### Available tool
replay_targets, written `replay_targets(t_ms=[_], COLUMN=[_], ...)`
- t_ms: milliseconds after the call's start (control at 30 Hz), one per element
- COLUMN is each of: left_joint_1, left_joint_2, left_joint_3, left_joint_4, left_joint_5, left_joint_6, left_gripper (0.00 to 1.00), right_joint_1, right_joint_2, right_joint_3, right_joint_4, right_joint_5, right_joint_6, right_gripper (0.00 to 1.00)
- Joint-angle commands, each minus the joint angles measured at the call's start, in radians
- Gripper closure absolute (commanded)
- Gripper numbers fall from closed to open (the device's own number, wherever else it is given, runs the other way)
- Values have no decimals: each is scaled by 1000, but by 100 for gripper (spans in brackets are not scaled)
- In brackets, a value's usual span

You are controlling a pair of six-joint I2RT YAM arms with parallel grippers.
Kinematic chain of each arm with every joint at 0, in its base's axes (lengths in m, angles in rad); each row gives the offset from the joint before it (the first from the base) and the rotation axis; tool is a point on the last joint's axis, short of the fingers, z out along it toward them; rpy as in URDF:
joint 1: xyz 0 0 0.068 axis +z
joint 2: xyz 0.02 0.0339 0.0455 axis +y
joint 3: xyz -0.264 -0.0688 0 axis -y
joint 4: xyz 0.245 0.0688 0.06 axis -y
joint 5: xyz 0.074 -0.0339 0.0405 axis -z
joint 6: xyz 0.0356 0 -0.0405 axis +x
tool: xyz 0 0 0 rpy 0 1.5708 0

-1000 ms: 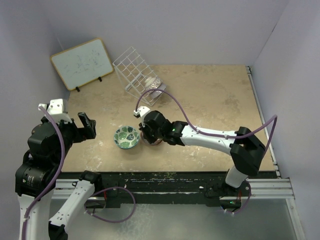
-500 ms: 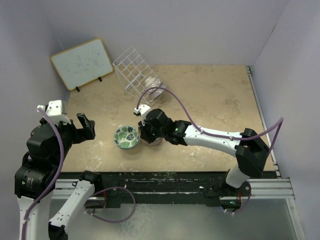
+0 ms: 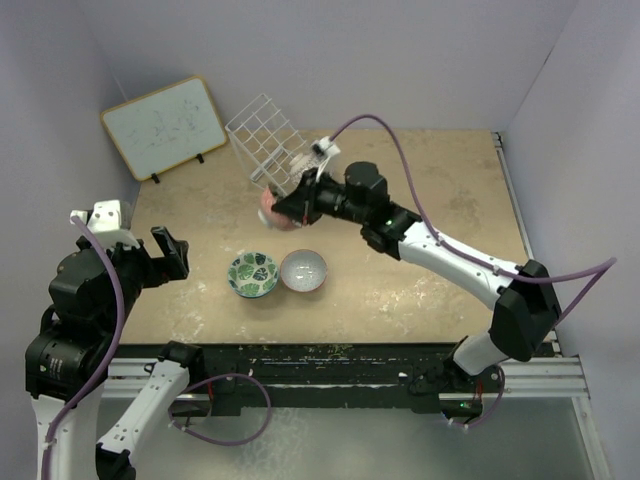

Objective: Load the bowls into the dish rack

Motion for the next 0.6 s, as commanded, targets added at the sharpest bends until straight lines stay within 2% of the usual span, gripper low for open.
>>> replay_targets(t_ms=[0,167,300,400,567], left_joint_1=[3,3,3,3,3], left_joint_2=[18,22,28,31,29], left_joint_3=[60,72,91,107,122], left_joint_4=[6,2,-8,-19,-34], left_joint_5=[1,-1,2,-4,-8], left_joint_6=[18,20,26,32,46], left_gripper=[1,1,1,1,1], right_joint_1=[-93,-173,-212,-224,-237], right_joint_2=[19,174,325,411,484], right_joint_3=[-9,-29,-19,-2,15], right_joint_4=[481,910,1248,1387,1469], right_joint_5=[-127,-94,35,162,305], right_joint_6=[252,578,829,917,947], right_gripper=[100,100,100,100,100])
